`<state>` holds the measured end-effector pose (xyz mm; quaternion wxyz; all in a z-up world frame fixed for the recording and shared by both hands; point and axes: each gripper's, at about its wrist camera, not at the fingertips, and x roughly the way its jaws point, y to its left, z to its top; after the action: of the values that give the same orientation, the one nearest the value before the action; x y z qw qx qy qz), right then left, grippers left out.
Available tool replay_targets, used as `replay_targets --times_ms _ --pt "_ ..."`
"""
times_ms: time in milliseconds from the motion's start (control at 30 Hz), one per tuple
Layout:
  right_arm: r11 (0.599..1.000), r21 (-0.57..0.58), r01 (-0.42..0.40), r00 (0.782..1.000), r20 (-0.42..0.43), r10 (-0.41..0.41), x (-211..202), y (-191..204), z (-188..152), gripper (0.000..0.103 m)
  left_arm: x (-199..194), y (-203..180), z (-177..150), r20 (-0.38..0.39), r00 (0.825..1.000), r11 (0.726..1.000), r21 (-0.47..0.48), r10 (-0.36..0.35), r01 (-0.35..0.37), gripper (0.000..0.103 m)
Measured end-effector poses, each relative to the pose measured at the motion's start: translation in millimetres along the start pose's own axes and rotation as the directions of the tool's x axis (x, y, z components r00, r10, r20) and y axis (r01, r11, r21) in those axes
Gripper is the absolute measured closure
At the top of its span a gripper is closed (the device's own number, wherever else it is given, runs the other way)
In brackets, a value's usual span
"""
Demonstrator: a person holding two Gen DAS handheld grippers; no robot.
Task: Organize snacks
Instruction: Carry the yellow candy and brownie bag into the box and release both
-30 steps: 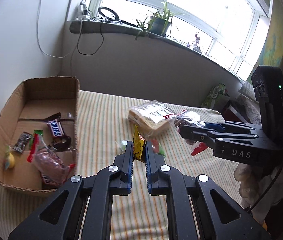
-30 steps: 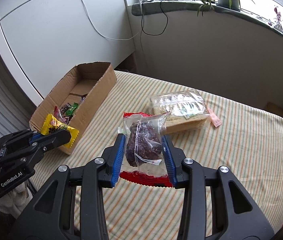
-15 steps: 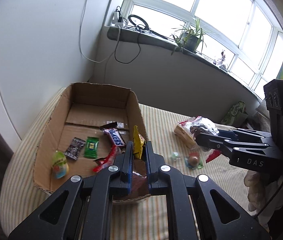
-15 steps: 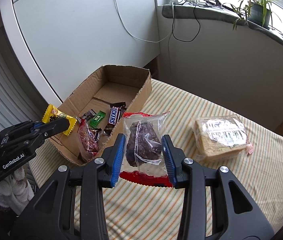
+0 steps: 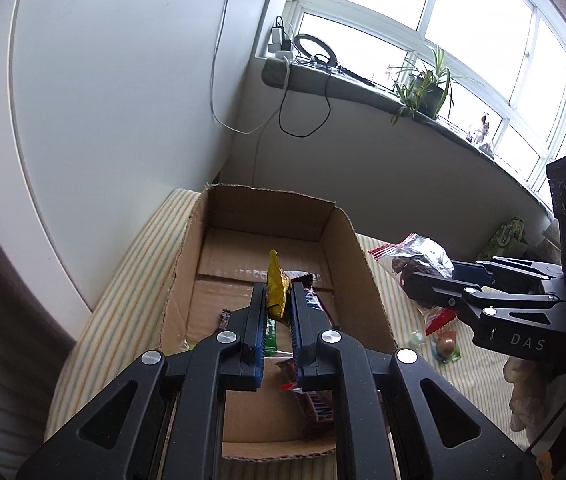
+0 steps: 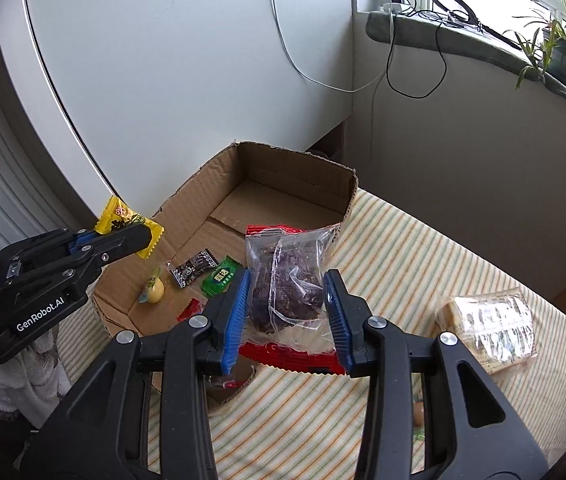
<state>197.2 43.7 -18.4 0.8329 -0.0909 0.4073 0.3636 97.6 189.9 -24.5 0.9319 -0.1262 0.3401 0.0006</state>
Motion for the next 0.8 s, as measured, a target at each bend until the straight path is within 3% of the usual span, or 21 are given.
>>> replay_targets --times_ms 533,600,800 --pt "1.0 -0.008 -0.015 1.0 -0.026 0.014 34.0 6.6 17.4 0.063 11.5 8.6 12.6 0.009 1.0 1.0 0.011 0.026 -0.026 0.093" --pt "1.0 -0.015 -0.018 1.0 -0.024 0.017 34.2 7.9 17.6 0.063 12.9 8.5 13.1 0.006 1.0 0.999 0.011 0.03 -0.03 0.088" --pt "0.999 -0.032 -0.015 1.0 -0.02 0.015 34.0 13.0 16.4 0.063 11.5 9.8 15.3 0.008 0.999 0.999 0.005 0.034 -0.034 0.085"
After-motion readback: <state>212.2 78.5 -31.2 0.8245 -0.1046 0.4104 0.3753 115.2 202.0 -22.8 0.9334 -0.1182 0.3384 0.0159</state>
